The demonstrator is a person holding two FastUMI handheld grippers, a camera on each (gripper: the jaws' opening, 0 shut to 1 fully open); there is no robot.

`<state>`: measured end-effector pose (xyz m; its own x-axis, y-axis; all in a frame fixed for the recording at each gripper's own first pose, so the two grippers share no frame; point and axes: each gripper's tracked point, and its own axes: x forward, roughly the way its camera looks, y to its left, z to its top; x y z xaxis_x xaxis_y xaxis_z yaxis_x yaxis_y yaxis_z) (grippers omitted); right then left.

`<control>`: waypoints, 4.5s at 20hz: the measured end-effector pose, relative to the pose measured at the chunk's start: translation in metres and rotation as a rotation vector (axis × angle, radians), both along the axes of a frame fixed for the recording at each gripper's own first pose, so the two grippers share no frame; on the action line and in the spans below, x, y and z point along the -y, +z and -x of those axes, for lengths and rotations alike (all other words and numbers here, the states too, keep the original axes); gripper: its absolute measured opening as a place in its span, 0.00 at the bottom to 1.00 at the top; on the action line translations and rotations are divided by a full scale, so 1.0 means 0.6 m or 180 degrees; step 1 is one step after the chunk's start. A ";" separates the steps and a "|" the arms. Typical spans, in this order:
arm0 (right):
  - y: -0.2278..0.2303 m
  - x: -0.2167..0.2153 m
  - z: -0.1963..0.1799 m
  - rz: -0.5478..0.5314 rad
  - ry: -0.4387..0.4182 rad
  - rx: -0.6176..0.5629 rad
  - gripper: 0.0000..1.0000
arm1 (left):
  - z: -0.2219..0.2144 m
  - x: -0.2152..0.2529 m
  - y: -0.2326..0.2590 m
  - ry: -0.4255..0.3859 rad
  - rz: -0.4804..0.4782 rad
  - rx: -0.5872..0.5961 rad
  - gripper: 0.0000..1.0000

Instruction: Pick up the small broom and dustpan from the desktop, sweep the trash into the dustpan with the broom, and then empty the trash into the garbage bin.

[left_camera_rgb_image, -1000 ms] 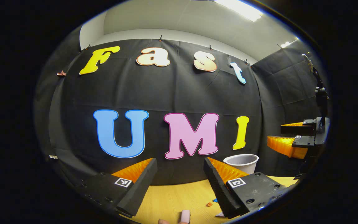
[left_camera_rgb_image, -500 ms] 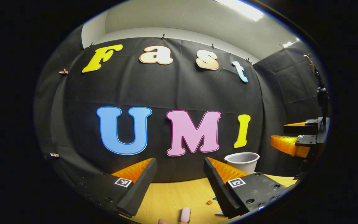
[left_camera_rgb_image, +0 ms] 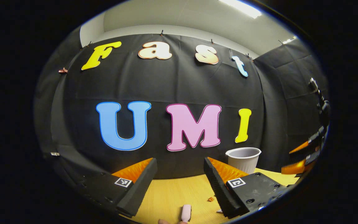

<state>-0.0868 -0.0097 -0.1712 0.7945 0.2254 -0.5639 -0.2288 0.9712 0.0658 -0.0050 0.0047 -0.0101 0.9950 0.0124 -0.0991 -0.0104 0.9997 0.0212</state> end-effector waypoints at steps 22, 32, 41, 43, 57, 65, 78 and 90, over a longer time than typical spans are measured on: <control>-0.482 -0.049 0.132 0.0168 0.0574 -0.2448 0.79 | 0.003 -0.014 -0.016 0.0271 -0.0202 -0.0507 0.94; -0.489 -0.053 0.100 0.0170 0.0635 -0.2464 0.38 | 0.017 -0.011 -0.055 0.0257 -0.0206 -0.0779 0.94; -0.451 -0.026 0.086 0.0096 0.0702 -0.2230 0.36 | 0.087 -0.010 -0.299 0.0042 0.0182 -0.2235 0.97; -0.443 -0.018 0.085 0.0079 0.0702 -0.2229 0.36 | 0.103 -0.010 -0.355 -0.0033 0.0194 -0.2579 0.97; -0.422 0.026 0.071 0.0055 0.0606 -0.2240 0.41 | 0.143 -0.022 -0.614 -0.0131 0.0199 -0.3956 0.66; -0.416 0.046 0.078 0.0261 0.0957 -0.2494 0.36 | 0.075 -0.025 -0.609 -0.0210 -0.0062 -0.3791 0.29; -0.449 0.061 0.067 0.0523 0.1458 -0.2891 0.36 | -0.138 0.089 -0.648 -0.1145 -0.0550 -0.3671 0.28; -0.450 0.068 0.054 0.0514 0.1521 -0.2856 0.36 | -0.110 0.223 -0.601 -0.2339 -0.0093 -0.3892 0.29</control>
<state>-0.1194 -0.0506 -0.4414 -0.0871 0.2761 -0.9572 -0.5245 0.8041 0.2797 0.0611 -0.1290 -0.3704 0.0666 -0.4432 -0.8940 0.5408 0.7689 -0.3409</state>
